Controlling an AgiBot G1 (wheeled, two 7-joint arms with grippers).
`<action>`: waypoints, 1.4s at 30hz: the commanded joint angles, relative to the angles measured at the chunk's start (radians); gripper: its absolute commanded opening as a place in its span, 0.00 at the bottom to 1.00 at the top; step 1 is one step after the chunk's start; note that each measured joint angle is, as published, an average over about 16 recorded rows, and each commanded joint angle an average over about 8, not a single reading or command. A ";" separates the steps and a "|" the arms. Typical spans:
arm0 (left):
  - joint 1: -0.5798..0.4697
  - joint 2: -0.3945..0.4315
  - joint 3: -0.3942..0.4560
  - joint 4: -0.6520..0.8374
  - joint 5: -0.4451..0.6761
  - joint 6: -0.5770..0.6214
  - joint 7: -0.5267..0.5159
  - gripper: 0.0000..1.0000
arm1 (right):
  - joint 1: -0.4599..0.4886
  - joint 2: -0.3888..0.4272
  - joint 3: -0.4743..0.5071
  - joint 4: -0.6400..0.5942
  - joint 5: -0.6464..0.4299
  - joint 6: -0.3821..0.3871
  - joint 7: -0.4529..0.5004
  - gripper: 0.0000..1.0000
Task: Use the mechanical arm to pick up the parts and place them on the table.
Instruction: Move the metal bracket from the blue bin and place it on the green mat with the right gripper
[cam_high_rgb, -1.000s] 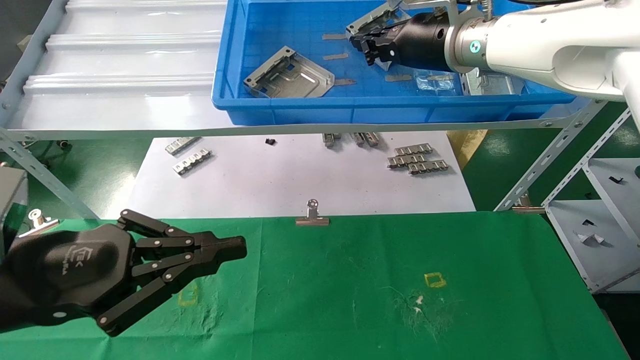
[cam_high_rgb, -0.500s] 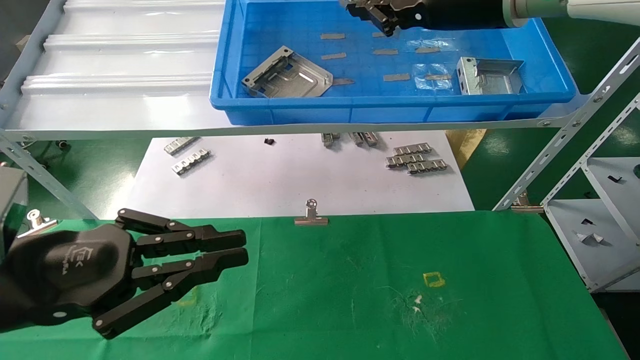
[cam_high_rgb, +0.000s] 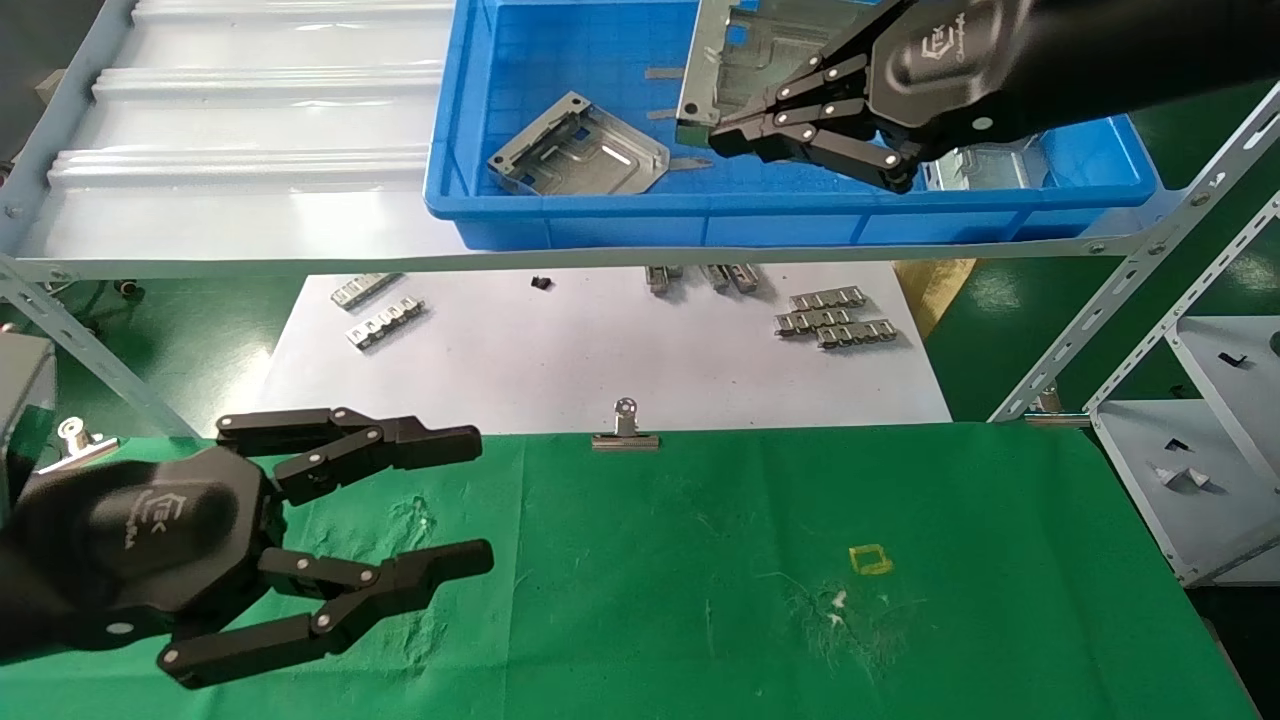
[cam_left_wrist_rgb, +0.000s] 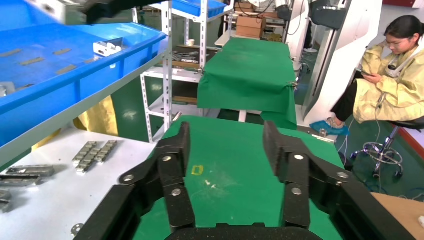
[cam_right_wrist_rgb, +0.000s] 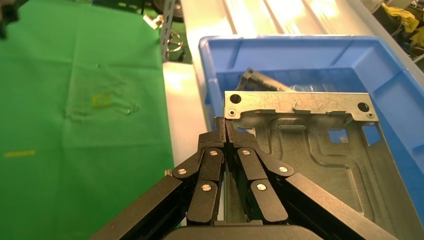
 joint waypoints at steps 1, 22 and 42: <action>0.000 0.000 0.000 0.000 0.000 0.000 0.000 1.00 | 0.005 0.017 -0.008 0.011 -0.002 -0.037 -0.024 0.00; 0.000 0.000 0.000 0.000 0.000 0.000 0.000 1.00 | -0.187 0.309 -0.530 0.594 0.325 -0.021 0.114 0.00; 0.000 0.000 0.000 0.000 0.000 0.000 0.000 1.00 | -0.303 0.171 -0.782 0.253 0.290 -0.012 -0.215 0.00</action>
